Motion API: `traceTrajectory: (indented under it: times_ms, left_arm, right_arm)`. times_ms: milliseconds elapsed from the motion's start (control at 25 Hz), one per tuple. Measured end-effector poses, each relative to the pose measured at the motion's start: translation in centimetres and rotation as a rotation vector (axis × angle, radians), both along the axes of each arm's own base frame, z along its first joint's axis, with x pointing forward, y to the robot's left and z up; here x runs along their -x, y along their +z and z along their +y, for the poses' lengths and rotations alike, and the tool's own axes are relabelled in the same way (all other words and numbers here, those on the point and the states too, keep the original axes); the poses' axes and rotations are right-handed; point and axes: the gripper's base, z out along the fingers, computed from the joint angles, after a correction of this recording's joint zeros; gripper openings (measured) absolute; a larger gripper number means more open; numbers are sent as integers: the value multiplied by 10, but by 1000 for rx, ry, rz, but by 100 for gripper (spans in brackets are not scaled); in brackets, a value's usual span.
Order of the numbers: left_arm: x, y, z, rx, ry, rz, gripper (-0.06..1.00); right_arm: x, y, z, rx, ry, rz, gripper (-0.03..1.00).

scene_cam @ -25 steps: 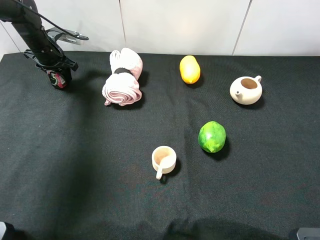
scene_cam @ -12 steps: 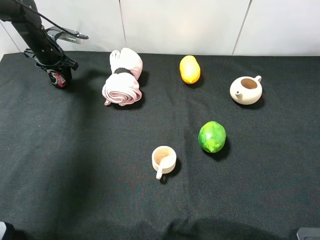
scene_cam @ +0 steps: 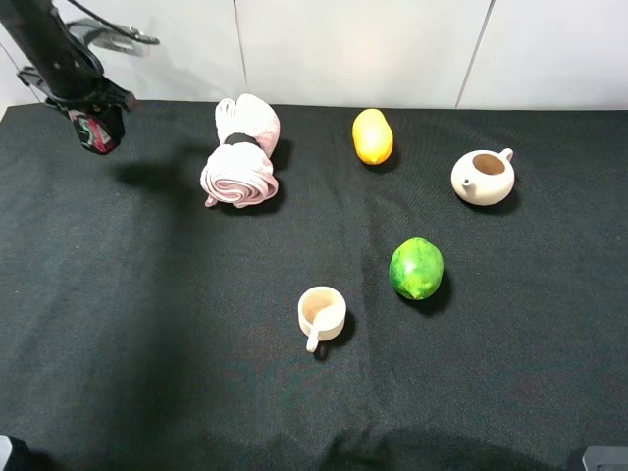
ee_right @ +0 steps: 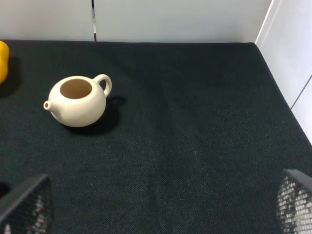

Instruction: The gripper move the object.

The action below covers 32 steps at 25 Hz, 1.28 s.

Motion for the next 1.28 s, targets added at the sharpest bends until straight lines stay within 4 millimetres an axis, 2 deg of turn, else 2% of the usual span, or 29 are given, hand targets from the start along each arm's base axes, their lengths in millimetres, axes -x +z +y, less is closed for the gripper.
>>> traceTrajectory:
  times_ms: [200,240,280,520,640,720,960,1120,1280]
  left_arm:
    - [9,27,-8,-15,-12,-8,53]
    - [9,27,-8,-15,-12,-8,53]
    - [13,38,-12,-24,-12,-11,53]
    - [28,68,-23,-26,-27,-11,53]
    - [33,77,-24,-26,-28,-13,53]
    - [40,91,-24,-27,-28,-23,53]
    - [55,116,-23,-27,-24,-39,53]
    - [70,124,-27,-26,-28,-42,53]
    - [90,121,-36,-25,-48,-34,53]
  right_arm:
    - [0,0,0,0,0,0,69]
    - [0,0,0,0,0,0,69]
    - [0,0,0,0,0,0,69]
    - [0,0,0,0,0,0,69]
    - [0,0,0,0,0,0,69]
    - [0,0,0,-1,1,0,69]
    - [0,0,1,-8,5,0,69]
    - [0,0,1,-9,6,-1,69]
    - [0,0,1,-9,6,-1,69]
